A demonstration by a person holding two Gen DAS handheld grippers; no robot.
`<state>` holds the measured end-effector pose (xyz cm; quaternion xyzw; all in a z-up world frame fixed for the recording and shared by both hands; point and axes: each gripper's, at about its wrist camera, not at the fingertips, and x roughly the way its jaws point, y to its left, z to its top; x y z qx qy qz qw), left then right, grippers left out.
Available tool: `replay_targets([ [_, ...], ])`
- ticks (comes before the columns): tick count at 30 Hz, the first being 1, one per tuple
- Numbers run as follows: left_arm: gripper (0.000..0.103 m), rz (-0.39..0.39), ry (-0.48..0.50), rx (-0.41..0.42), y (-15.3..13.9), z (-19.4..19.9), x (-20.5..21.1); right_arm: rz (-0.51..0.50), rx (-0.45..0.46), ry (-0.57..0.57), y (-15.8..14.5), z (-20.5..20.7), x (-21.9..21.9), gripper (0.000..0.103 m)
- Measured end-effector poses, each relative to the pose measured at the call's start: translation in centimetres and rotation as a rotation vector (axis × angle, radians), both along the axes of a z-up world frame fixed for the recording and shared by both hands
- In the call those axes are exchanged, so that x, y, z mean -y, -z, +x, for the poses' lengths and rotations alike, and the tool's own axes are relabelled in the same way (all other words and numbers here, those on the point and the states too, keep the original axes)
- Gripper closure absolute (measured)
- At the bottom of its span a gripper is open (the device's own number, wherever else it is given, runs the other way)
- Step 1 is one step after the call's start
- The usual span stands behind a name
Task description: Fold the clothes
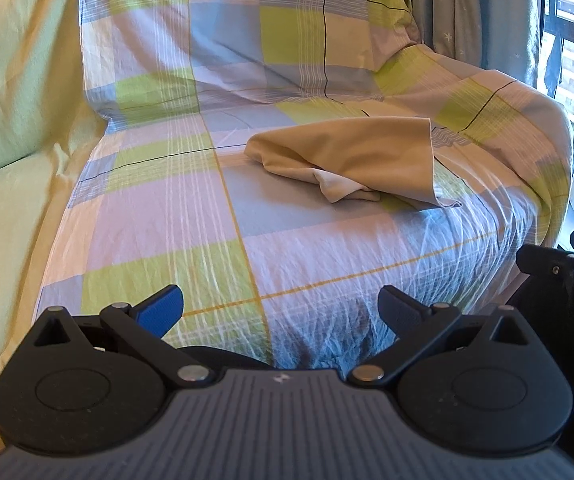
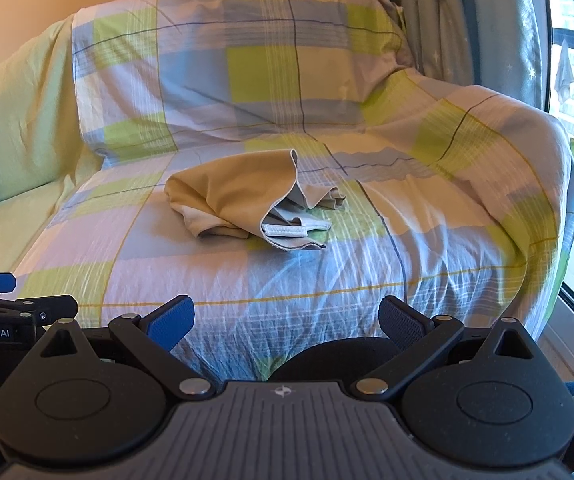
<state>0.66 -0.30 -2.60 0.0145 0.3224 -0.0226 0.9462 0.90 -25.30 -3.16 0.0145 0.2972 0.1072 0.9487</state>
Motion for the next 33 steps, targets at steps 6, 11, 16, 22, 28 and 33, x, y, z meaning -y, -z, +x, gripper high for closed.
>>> replay_targets([
  [6, 0.001, -0.019, -0.005, -0.001, 0.05, 0.05, -0.25, -0.009, -0.006, 0.001, 0.12, 0.05, -0.27, 0.002],
  [11, 0.001, -0.027, -0.003, -0.001, 0.18, 0.05, -0.37, -0.013, -0.016, 0.001, 0.21, 0.15, -0.29, 0.002],
  [16, 0.001, -0.024, -0.003, -0.002, 0.31, 0.02, -0.48, -0.015, -0.026, 0.006, 0.23, 0.28, -0.33, 0.002],
  [22, 0.001, -0.016, -0.002, -0.004, 0.22, 0.13, -0.08, -0.010, -0.031, 0.007, 0.34, 0.38, -0.26, 0.002],
  [28, 0.001, -0.019, -0.002, -0.004, 0.29, -0.06, -0.23, -0.002, -0.034, 0.009, 0.26, 0.44, -0.13, 0.002],
  [33, 0.001, -0.021, -0.002, -0.003, 0.33, -0.23, -0.36, 0.000, -0.036, 0.010, 0.28, 0.48, -0.10, 0.002],
])
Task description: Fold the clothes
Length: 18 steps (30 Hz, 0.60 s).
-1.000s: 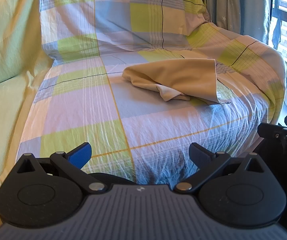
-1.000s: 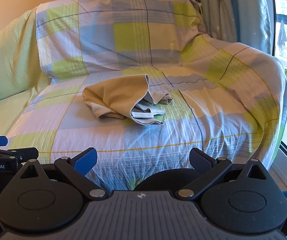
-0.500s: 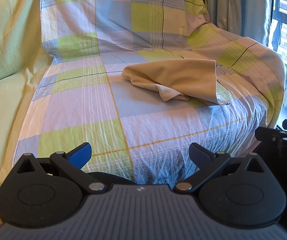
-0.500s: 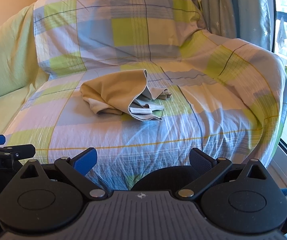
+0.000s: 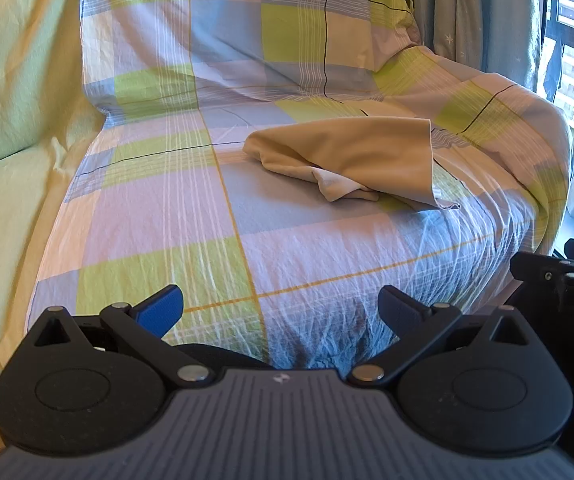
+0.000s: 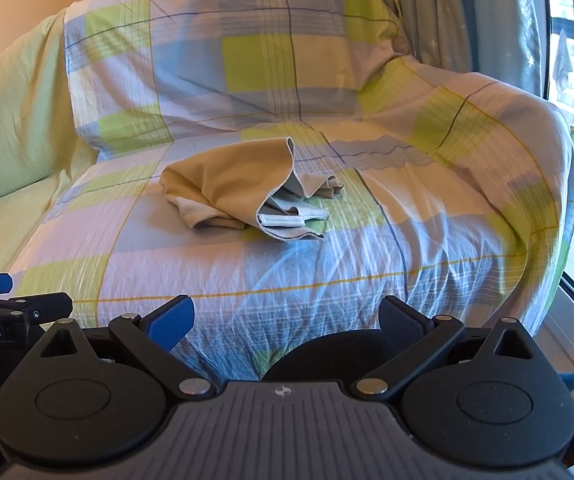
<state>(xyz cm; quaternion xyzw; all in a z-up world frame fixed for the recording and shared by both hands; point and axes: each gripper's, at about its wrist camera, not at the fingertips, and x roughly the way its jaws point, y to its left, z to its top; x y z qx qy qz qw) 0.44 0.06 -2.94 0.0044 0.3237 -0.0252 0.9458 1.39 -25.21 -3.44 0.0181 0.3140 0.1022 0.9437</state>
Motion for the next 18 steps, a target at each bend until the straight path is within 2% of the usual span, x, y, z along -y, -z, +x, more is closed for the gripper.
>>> replay_targets([
  [18, 0.001, 0.002, 0.002, -0.005, -0.17, 0.44, 0.01, -0.003, -0.001, -0.002, 0.12, -0.18, -0.03, 0.002],
])
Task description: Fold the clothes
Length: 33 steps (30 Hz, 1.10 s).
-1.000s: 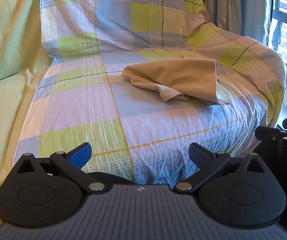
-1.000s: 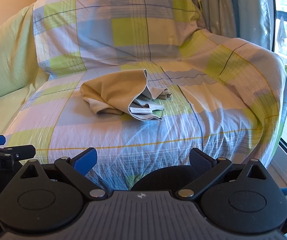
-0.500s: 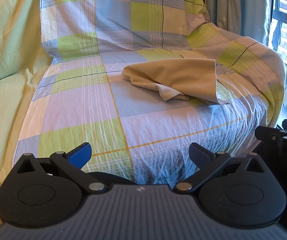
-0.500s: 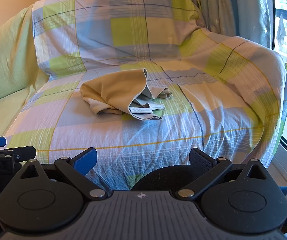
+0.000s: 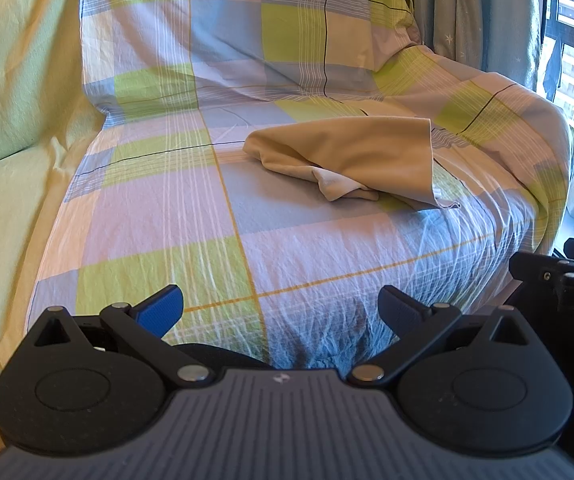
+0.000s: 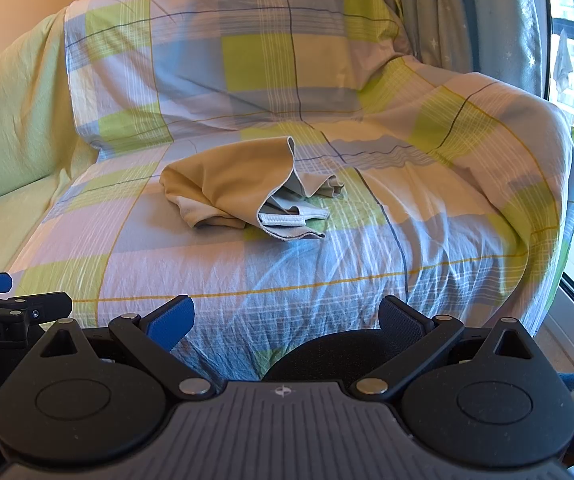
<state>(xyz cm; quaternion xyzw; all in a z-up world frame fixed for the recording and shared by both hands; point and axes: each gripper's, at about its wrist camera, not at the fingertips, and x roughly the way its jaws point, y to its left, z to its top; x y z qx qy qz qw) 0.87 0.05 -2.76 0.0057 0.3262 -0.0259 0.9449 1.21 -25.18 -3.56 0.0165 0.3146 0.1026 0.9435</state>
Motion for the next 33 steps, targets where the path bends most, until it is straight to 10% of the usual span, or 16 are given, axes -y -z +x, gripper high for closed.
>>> replay_targets([
  [33, 0.001, 0.000, -0.003, 0.000, 0.07, -0.22, -0.22, -0.001, -0.007, -0.002, 0.05, 0.24, -0.16, 0.002],
])
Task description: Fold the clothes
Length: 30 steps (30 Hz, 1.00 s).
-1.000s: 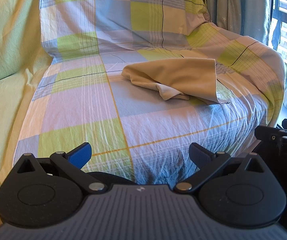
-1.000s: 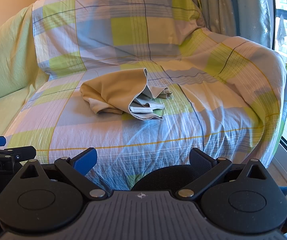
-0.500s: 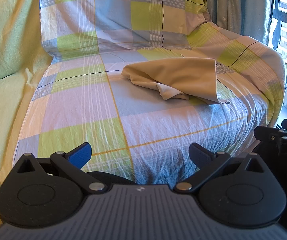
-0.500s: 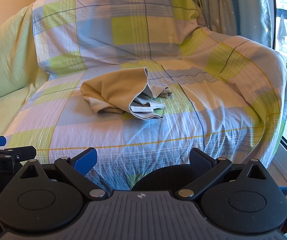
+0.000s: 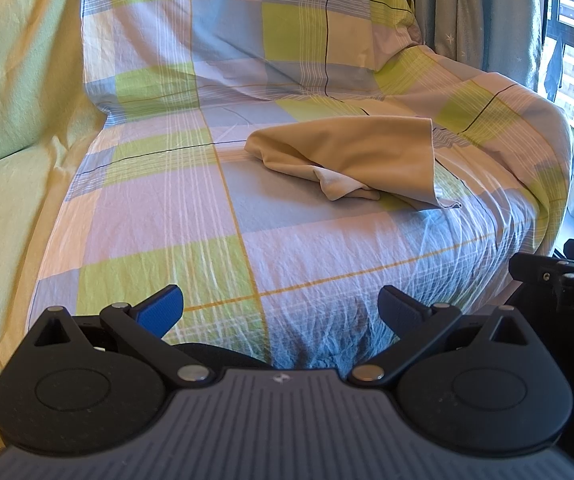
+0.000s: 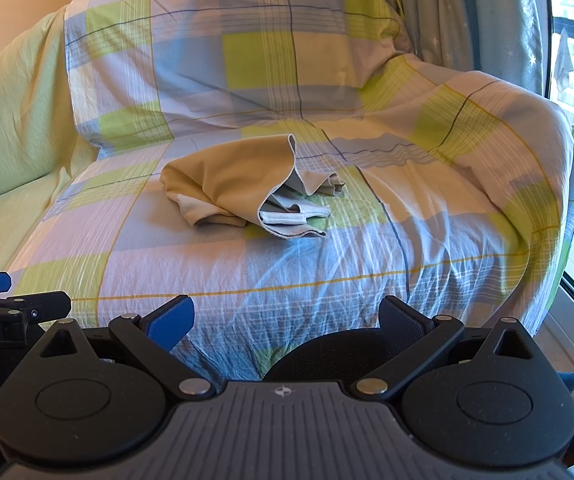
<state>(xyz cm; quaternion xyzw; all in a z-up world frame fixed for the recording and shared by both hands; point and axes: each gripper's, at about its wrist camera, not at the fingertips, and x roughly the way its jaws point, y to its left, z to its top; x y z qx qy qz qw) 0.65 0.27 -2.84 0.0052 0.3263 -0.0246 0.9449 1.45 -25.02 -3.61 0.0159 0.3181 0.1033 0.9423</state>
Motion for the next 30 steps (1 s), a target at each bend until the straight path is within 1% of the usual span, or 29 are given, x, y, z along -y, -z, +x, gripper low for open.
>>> replay_targets([
  [30, 0.001, 0.008, 0.000, 0.003, -0.06, -0.02, 0.04, 0.005, -0.001, 0.000, 0.03, 0.04, 0.15, 0.002],
])
